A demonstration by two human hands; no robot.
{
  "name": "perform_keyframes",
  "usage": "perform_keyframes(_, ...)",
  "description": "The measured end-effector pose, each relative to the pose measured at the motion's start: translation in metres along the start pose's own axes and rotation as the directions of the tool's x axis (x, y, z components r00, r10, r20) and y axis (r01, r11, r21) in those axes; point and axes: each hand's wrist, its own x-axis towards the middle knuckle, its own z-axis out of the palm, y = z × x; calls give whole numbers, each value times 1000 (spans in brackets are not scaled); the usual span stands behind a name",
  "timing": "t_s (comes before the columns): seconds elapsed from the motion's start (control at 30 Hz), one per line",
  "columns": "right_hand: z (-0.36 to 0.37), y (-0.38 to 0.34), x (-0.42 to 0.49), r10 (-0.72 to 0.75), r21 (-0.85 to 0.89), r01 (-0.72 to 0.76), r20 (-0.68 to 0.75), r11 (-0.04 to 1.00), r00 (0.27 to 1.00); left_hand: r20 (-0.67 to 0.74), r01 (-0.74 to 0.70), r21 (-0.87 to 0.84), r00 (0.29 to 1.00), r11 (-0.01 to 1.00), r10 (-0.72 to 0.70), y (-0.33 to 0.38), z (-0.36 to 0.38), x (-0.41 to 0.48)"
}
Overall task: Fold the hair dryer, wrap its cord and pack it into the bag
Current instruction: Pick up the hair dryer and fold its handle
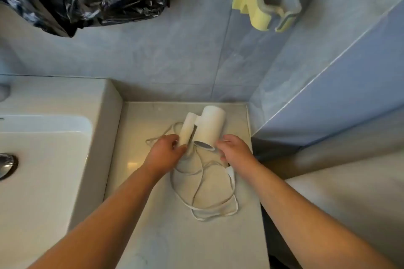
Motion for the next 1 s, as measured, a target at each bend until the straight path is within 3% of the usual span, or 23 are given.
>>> perform_keyframes(0.33,28,-14,23,66,106,-55,-108,993,992,11,25,191,1000,981,-28,-3,9,24)
perform_keyframes(0.57,28,-13,2,107,296,-76,-90,952,990,-81,13,95,997,995,-5,10,3,2)
perform_keyframes(0.7,16,-20,-26,-2,306,39,-121,951,993,-165,-35,29,986,999,39,31,-14,-33)
perform_keyframes(0.87,-4,-30,-85,-152,350,164,-63,922,986,-241,-146,-60,962,987,128,54,-35,-82)
perform_keyframes(1.0,-13,-29,-132,-238,344,229,-17,911,971,-207,-151,-299,974,942,90,75,-44,-129)
